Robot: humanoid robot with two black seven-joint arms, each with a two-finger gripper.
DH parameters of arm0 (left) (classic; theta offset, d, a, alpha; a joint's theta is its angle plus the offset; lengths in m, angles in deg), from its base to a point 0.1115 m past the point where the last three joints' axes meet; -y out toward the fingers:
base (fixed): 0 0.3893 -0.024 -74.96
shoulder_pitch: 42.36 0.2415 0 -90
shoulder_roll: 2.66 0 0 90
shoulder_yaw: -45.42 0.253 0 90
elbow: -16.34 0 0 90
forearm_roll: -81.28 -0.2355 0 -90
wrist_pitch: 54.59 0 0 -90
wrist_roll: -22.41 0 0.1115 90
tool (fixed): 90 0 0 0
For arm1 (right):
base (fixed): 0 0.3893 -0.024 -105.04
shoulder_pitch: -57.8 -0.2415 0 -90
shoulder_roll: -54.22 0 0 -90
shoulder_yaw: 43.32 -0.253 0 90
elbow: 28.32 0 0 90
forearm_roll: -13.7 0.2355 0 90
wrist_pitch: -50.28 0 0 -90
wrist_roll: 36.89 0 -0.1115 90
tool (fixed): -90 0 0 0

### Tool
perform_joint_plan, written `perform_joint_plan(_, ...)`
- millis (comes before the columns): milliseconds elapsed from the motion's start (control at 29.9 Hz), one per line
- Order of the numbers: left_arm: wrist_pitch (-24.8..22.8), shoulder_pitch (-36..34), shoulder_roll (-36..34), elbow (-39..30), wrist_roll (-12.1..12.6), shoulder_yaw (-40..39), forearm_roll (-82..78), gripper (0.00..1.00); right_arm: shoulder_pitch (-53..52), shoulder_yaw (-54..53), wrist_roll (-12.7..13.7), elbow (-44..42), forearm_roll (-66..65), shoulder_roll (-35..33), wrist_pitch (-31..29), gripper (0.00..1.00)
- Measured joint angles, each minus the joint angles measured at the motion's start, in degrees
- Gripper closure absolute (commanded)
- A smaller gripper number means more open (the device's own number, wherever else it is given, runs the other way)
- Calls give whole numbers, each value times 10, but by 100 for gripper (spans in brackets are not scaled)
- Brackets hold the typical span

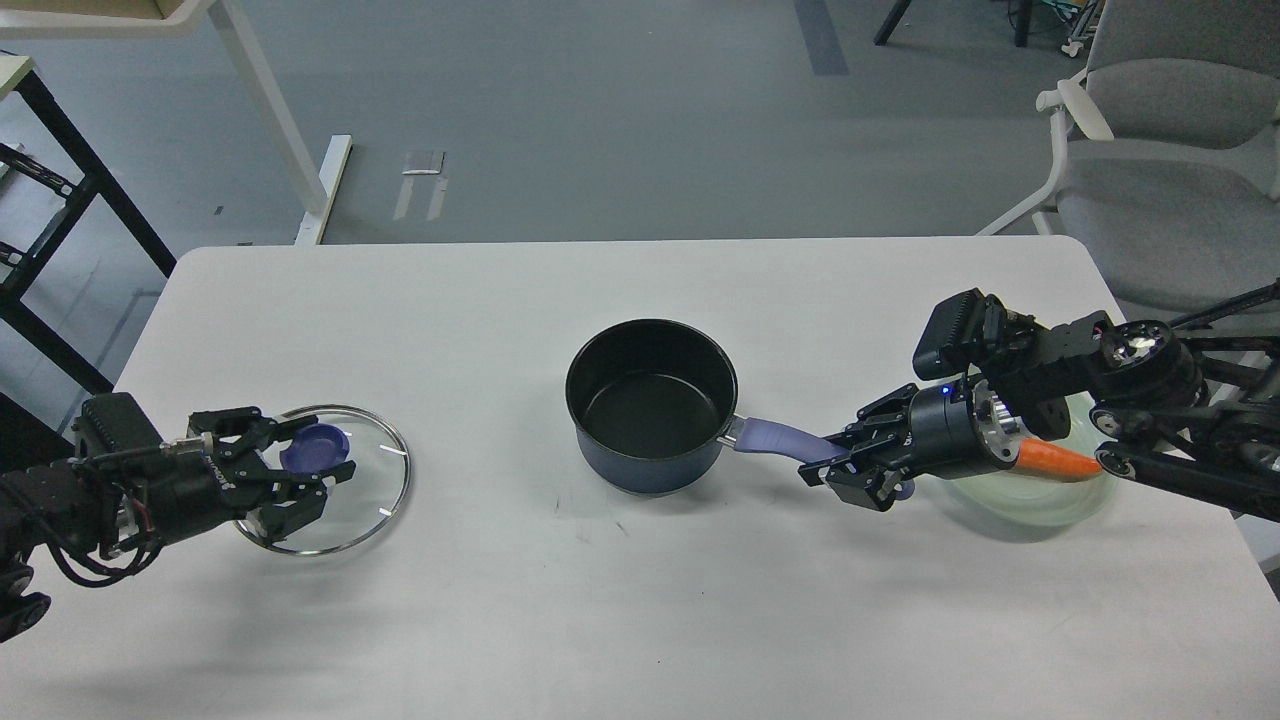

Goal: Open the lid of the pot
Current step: 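Lower the glass lid onto the table beside the pot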

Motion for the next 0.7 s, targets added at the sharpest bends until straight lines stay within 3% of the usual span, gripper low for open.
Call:
perform_joint_plan(368,2,9,13,15,0,0,0,20,0,0,0,0,0,0,0,65)
perform_joint_plan(502,2,9,17,16,0,0,0,3,0,0,0,0,0,0,0,65)
perform_joint_plan(702,-1,6,11,8,0,-2,17,1,0,0,0,0,0,0,0,65)
